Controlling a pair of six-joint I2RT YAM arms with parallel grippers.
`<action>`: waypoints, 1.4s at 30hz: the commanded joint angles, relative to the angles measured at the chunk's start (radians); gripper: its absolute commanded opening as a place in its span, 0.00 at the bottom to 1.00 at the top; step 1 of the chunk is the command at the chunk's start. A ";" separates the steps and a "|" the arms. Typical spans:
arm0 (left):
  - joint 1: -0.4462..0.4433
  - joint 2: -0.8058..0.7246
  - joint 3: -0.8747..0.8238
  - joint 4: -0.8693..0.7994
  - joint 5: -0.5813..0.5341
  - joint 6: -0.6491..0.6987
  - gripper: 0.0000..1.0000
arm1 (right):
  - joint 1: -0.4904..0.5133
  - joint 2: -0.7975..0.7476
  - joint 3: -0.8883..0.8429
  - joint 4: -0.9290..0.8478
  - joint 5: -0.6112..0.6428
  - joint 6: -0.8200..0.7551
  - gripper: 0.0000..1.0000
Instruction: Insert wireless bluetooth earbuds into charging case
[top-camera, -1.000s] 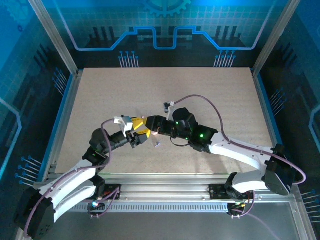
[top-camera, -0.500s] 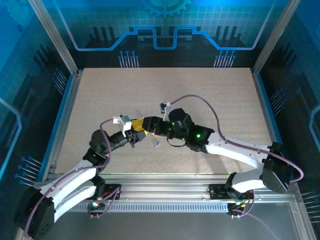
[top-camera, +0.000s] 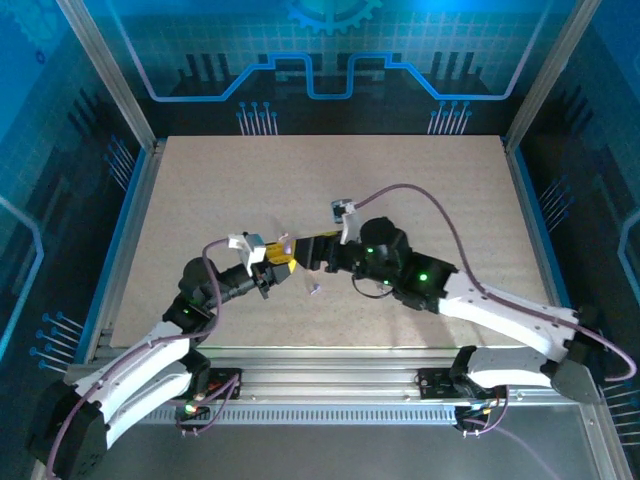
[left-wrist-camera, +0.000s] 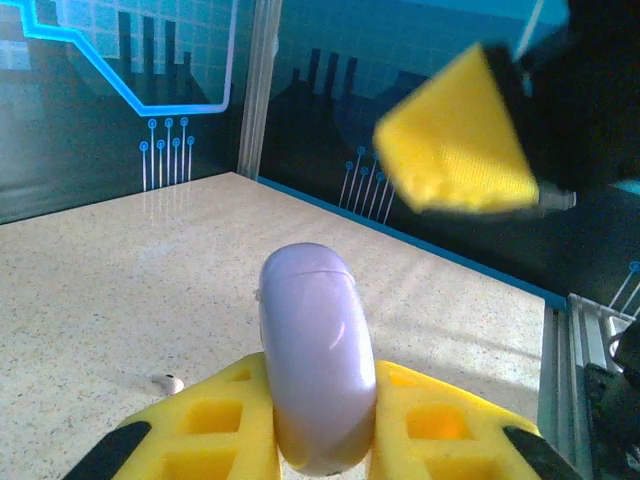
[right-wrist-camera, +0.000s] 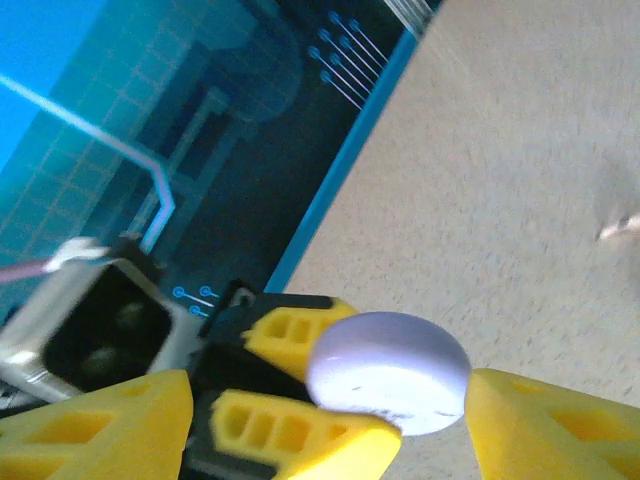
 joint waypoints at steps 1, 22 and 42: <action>-0.004 0.012 0.054 -0.035 0.051 0.027 0.14 | -0.107 -0.034 0.015 -0.006 -0.205 -0.271 0.68; -0.005 0.158 0.223 -0.021 0.375 0.127 0.13 | -0.378 0.101 0.144 -0.451 -0.926 -1.274 0.59; -0.004 0.208 0.238 0.066 0.433 0.113 0.12 | -0.361 0.214 0.284 -0.589 -0.988 -1.395 0.47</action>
